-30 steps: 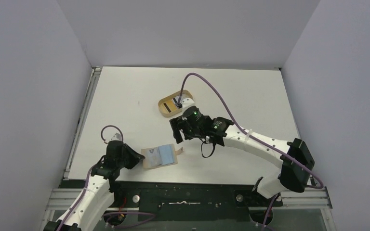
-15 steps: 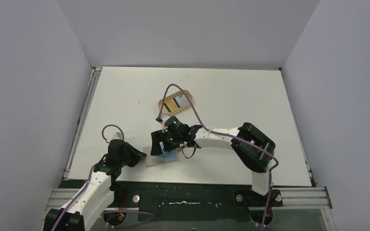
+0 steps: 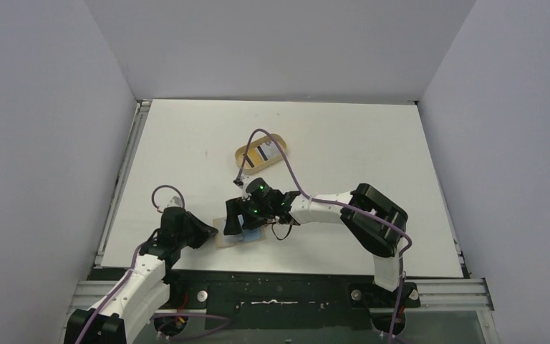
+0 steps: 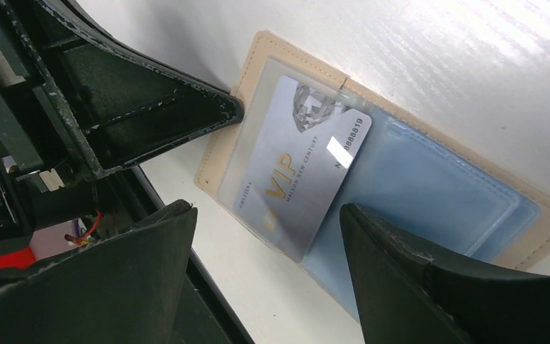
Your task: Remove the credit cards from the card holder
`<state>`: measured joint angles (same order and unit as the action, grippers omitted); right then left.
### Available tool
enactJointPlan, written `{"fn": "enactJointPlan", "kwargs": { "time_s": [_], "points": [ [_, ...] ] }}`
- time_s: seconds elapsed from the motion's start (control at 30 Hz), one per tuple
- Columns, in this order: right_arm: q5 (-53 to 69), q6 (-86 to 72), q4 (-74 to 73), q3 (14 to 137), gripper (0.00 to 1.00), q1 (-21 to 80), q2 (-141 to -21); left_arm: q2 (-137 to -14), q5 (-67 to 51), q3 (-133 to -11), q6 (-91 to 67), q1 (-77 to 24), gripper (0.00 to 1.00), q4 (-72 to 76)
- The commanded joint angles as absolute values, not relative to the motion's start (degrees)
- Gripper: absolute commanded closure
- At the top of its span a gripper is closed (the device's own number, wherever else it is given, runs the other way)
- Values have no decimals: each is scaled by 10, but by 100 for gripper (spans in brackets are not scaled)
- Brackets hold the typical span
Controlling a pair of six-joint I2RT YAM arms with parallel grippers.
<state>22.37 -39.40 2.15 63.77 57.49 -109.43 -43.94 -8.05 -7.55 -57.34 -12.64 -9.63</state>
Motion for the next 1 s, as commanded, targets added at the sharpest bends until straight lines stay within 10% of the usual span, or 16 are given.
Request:
{"fn": "enactJointPlan", "kwargs": {
  "time_s": [0.0, 0.97],
  "points": [
    [220, -409, 65, 630, 25, 590, -1105, -447, -44, -81, -550, -125, 100, -142],
    [330, -626, 435, 558, 44, 581, -1153, -418, -41, -79, -548, -126, 100, -167]
  ]
}}
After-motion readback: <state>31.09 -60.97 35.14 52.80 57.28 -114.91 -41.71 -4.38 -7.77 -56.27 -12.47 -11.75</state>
